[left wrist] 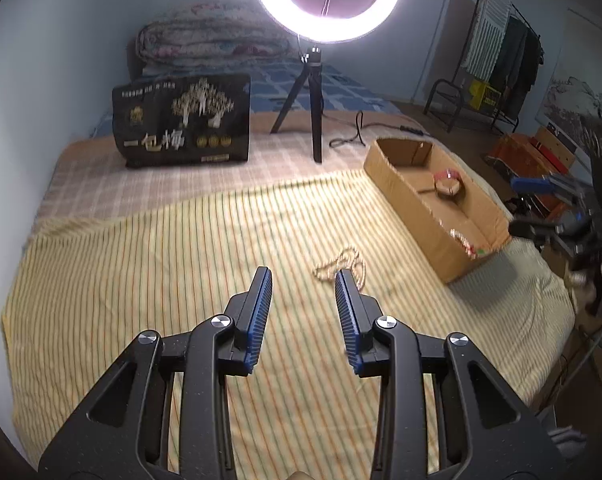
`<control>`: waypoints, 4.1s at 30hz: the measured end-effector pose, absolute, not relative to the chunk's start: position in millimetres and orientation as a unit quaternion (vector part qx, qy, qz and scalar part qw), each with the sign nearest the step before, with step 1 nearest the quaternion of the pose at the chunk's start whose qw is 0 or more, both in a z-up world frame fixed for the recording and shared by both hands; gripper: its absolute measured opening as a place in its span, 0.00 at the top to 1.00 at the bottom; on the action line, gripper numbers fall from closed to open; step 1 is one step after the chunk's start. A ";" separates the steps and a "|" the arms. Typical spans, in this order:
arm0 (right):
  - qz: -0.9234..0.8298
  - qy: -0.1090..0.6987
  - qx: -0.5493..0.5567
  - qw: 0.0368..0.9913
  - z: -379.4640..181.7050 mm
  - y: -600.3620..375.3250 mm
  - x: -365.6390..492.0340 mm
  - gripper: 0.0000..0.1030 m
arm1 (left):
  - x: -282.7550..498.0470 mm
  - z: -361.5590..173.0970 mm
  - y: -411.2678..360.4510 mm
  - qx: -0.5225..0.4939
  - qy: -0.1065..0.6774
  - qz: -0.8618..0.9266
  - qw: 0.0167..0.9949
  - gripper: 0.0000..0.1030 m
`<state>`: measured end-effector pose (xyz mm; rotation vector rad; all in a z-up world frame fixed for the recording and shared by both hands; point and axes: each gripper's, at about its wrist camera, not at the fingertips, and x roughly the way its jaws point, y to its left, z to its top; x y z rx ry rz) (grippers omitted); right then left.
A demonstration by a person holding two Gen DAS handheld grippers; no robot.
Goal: Organize jewelry
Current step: 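Move both tools back over the pearl strand and small pearl on the bed, then lower right tool onto cream pearl strand while left tool approaches the small pearl, then close right tool on the pearl strand while left tool grasps the small pearl, then lift and carry strand in right tool and pearl in left tool over the box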
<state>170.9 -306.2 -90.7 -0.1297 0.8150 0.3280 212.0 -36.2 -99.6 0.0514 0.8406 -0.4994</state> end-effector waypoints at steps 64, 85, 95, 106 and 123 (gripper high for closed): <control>0.144 0.578 -0.009 0.803 -219.6 -190.1 298.8 0.29 | 195.4 -203.3 -73.8 0.022 0.479 -0.308 0.822 0.68; 0.128 0.571 -0.052 0.809 -222.0 -191.6 298.7 0.64 | 198.9 -217.0 -93.7 0.081 0.460 -0.290 0.836 0.84; 0.135 0.566 -0.036 0.812 -218.6 -198.3 294.3 0.80 | 197.6 -215.4 -92.5 0.083 0.453 -0.288 0.840 0.85; 0.145 0.549 -0.007 0.823 -202.3 -213.0 282.9 0.83 | 190.2 -202.1 -82.8 0.072 0.444 -0.284 0.847 0.85; 0.172 0.509 0.041 0.842 -149.2 -231.8 263.9 0.83 | 180.8 -177.5 -75.9 0.064 0.425 -0.288 0.856 0.85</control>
